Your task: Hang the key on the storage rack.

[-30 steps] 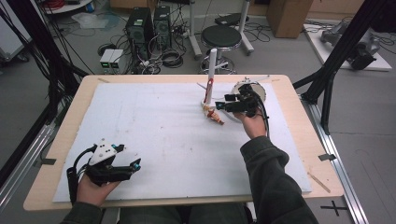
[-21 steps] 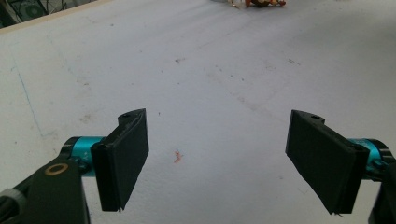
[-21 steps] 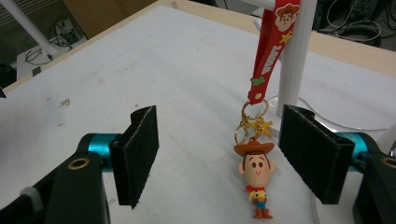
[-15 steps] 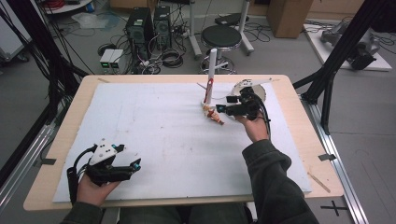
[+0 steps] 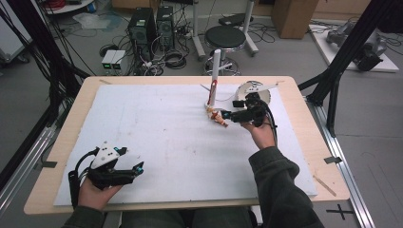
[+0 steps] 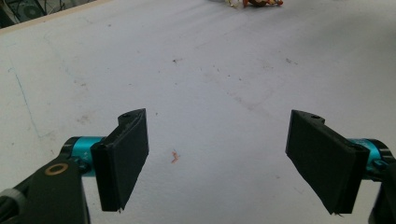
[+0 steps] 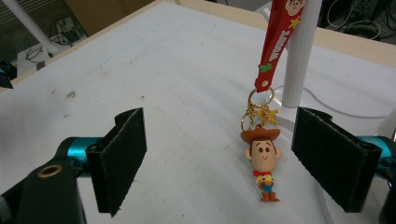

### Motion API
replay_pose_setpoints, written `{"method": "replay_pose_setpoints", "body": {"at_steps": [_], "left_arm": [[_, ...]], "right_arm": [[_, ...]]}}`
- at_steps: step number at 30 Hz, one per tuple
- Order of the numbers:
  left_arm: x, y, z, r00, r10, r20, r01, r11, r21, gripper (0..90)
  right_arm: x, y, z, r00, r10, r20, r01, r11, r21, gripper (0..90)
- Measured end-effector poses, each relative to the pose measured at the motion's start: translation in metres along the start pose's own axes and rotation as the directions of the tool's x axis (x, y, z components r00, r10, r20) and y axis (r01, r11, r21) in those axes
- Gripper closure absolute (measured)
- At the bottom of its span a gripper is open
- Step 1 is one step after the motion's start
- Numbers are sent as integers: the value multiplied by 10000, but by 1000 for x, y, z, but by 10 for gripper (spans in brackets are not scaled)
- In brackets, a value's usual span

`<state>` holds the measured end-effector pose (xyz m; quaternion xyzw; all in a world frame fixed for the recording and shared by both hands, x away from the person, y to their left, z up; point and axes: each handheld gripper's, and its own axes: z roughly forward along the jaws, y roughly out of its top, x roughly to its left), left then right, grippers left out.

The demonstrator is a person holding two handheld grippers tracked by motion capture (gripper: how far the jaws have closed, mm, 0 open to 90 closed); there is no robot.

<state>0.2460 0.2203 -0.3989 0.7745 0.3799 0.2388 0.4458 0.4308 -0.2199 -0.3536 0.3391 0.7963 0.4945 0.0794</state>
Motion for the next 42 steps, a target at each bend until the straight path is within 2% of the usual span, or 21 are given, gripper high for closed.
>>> {"method": "replay_pose_setpoints", "body": {"at_steps": [13,18,24,35,42], "left_arm": [[0,0,0,10000,-11,-1,11,10000,21,216],[0,0,0,10000,6,-26,-6,10000,25,216],[0,0,0,10000,5,-17,-5,10000,30,216],[-1,0,1,10000,32,-11,-32,10000,62,216],[-1,0,1,10000,19,-13,-19,10000,42,216]], "right_arm": [[6,-10,-3,10000,-39,-74,39,10000,19,142],[7,-11,-8,10000,16,-94,-16,10000,11,122],[10,-13,-15,9998,-156,-101,156,9999,-40,121],[10,-28,-21,10000,-8,-7,8,9999,140,116],[17,-28,-26,9997,-249,-8,249,9997,6,116]]}}
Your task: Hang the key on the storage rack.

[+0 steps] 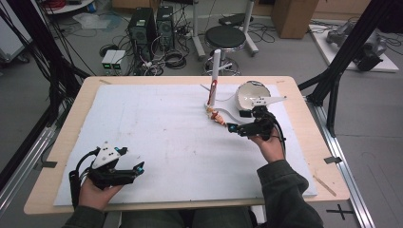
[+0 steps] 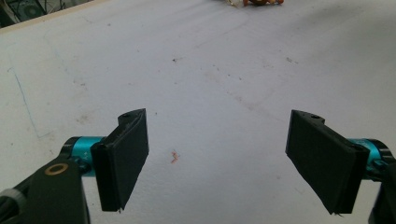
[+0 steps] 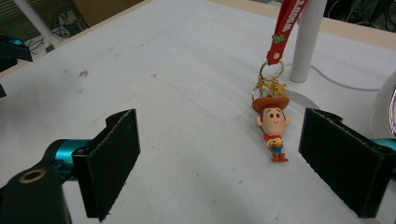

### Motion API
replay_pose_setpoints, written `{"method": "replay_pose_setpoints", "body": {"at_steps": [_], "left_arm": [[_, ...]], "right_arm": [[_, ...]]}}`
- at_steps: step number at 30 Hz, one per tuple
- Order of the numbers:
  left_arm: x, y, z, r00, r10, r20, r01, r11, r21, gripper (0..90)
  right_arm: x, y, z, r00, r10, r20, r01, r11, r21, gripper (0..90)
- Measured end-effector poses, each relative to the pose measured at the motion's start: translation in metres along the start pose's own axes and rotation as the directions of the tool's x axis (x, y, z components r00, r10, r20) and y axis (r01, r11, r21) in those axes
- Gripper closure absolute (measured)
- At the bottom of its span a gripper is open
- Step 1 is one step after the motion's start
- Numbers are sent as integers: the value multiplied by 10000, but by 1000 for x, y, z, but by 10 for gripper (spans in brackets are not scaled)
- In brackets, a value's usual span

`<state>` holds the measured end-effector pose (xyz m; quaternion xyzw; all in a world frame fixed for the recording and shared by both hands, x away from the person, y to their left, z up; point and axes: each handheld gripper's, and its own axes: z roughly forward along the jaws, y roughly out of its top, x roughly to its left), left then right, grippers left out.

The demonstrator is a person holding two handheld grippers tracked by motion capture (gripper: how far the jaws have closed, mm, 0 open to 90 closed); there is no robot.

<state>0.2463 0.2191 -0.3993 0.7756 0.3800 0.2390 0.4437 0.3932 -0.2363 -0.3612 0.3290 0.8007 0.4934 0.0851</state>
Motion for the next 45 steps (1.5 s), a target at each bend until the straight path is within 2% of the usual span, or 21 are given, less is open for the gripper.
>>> {"method": "replay_pose_setpoints", "body": {"at_steps": [32,41,45], "left_arm": [[1,0,0,10000,-48,-26,48,10000,46,216],[1,0,0,10000,-29,-30,29,10000,50,216],[1,0,0,10000,-73,-41,73,10000,53,216]], "right_arm": [[12,-46,-25,9995,-148,285,144,9998,164,116],[19,-53,-32,9983,-459,352,453,9988,173,115],[21,-57,-36,9981,-458,422,451,9988,163,116]]}}
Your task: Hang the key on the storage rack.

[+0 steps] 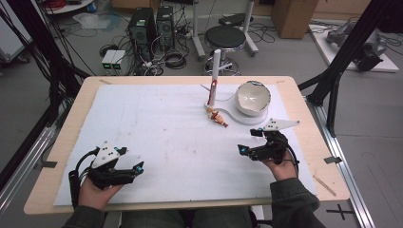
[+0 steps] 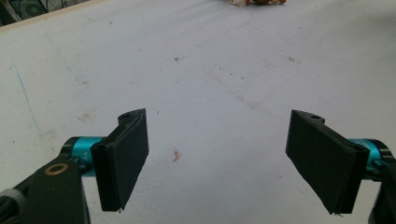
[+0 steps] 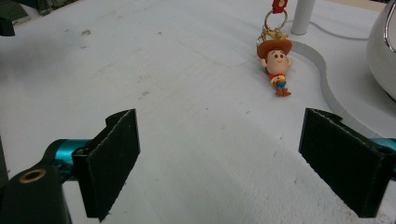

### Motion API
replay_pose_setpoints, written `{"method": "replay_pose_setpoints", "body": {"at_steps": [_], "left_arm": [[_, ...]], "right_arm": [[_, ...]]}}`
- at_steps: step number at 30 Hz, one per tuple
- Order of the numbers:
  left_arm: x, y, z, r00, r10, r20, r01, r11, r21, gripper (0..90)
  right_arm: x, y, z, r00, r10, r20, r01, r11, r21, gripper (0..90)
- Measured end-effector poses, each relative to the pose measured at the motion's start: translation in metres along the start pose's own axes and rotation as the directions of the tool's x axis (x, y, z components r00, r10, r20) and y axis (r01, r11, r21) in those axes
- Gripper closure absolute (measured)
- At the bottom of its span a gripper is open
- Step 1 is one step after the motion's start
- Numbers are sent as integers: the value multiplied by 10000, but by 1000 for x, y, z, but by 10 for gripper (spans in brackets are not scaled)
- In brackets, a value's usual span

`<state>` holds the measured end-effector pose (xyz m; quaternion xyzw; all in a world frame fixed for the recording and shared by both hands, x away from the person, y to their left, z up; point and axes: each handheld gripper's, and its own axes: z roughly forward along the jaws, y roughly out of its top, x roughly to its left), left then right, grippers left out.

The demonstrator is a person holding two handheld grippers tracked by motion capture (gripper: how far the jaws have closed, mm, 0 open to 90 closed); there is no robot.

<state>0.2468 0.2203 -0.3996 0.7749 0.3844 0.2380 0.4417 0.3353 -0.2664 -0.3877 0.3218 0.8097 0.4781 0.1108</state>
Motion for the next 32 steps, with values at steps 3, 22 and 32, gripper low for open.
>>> {"method": "replay_pose_setpoints", "body": {"at_steps": [3,22,32], "left_arm": [[0,0,0,10000,5,-11,-5,10000,-11,216],[1,-1,0,10000,-28,32,28,10000,32,216],[1,-1,1,10000,26,18,-26,10000,79,217]], "right_arm": [[1,-4,-3,10000,-11,52,11,10000,-31,116],[3,-31,-20,9994,184,308,-181,9998,-99,115],[5,-40,-21,9997,106,239,-106,9999,16,113]]}}
